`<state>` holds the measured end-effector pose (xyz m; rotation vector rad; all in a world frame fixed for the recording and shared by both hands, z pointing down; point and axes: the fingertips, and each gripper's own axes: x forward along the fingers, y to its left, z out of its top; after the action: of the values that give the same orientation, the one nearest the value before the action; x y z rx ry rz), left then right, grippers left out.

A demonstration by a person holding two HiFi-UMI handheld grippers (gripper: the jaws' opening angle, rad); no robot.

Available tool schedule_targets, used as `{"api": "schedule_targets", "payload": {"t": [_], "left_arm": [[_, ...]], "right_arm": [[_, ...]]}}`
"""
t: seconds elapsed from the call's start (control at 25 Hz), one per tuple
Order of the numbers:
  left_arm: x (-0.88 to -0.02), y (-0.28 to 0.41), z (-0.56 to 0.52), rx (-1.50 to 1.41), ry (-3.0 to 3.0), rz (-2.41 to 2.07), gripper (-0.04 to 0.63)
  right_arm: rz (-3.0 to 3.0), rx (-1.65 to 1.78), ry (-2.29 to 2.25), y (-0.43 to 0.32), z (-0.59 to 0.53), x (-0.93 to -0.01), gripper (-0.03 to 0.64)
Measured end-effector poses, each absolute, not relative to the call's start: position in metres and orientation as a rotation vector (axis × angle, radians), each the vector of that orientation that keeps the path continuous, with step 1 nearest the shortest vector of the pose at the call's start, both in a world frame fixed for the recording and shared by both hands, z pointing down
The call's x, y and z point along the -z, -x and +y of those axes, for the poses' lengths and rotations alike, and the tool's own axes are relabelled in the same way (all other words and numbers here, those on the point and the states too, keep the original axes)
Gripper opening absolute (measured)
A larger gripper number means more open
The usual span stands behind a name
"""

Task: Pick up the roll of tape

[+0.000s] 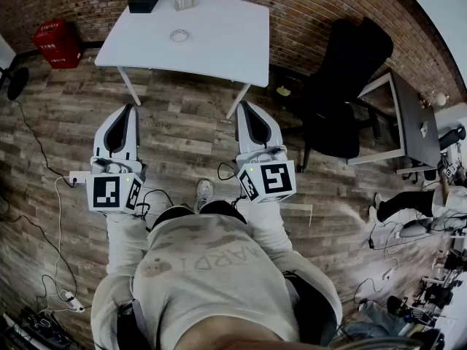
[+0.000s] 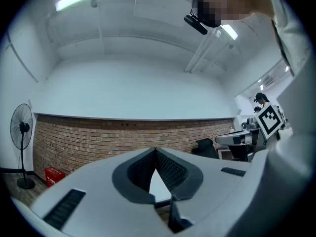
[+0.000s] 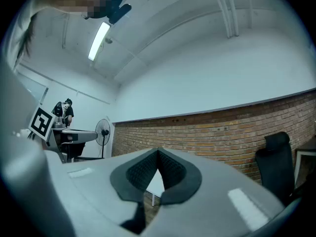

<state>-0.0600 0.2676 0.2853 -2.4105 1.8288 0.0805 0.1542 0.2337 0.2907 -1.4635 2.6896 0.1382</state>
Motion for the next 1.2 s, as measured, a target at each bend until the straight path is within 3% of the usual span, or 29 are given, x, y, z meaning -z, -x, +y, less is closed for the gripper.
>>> {"api": "schedule_targets", "payload": {"t": [1.2], "left_arm": [[-0.293,0.029,0.168,-0.088,2.330,1.925,0.006]], "right_arm": [[2.760,-0.158,1.309,-0.169,0.119,-0.299,0.011]]}}
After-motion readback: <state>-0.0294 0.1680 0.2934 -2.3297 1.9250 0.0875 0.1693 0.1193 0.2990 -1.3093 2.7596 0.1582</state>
